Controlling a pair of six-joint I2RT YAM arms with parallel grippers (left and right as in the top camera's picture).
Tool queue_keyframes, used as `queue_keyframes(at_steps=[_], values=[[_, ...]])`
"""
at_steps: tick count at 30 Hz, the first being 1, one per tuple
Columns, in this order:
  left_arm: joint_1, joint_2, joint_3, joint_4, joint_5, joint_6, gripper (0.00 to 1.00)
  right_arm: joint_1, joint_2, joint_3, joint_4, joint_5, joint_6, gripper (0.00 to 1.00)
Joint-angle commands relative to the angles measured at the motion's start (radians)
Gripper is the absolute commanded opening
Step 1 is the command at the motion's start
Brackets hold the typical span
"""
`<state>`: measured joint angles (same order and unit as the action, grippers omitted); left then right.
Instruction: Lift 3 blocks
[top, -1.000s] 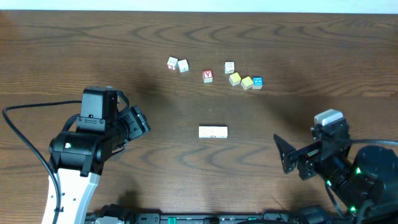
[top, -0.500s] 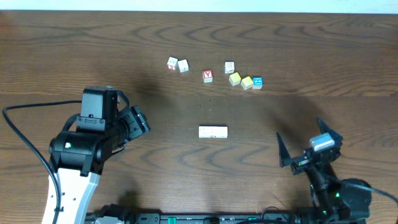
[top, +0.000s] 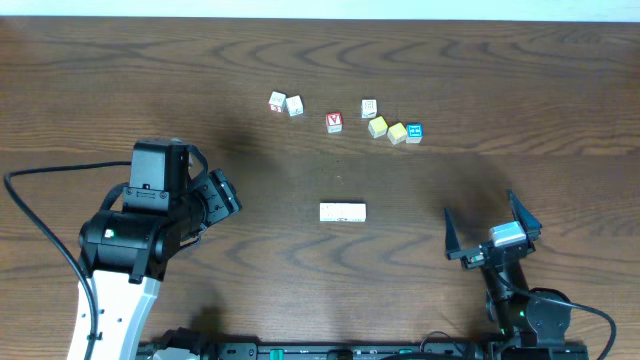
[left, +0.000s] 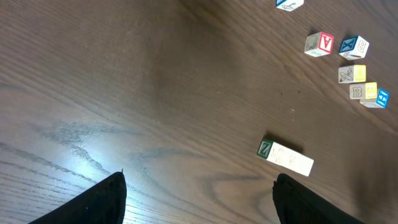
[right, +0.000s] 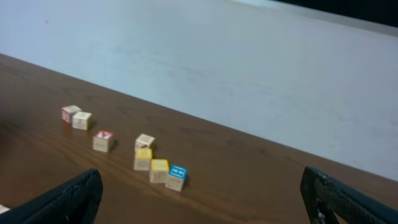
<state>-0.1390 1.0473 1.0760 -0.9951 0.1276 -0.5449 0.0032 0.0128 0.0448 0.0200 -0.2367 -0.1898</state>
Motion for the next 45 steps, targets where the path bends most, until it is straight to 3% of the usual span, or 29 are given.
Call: queue_keyframes(at_steps=[1, 11, 45], values=[[0.003, 0.002, 0.014, -0.003, -0.013, 0.013, 0.76, -0.009, -0.008, -0.04, 0.027, 0.031, -0.01, 0.99], [0.003, 0.002, 0.014, -0.003, -0.013, 0.013, 0.76, -0.009, -0.008, -0.039, -0.09, 0.143, -0.002, 0.99], [0.003, 0.002, 0.014, -0.01, -0.013, 0.013, 0.76, -0.009, -0.007, -0.039, -0.088, 0.143, -0.003, 0.99]])
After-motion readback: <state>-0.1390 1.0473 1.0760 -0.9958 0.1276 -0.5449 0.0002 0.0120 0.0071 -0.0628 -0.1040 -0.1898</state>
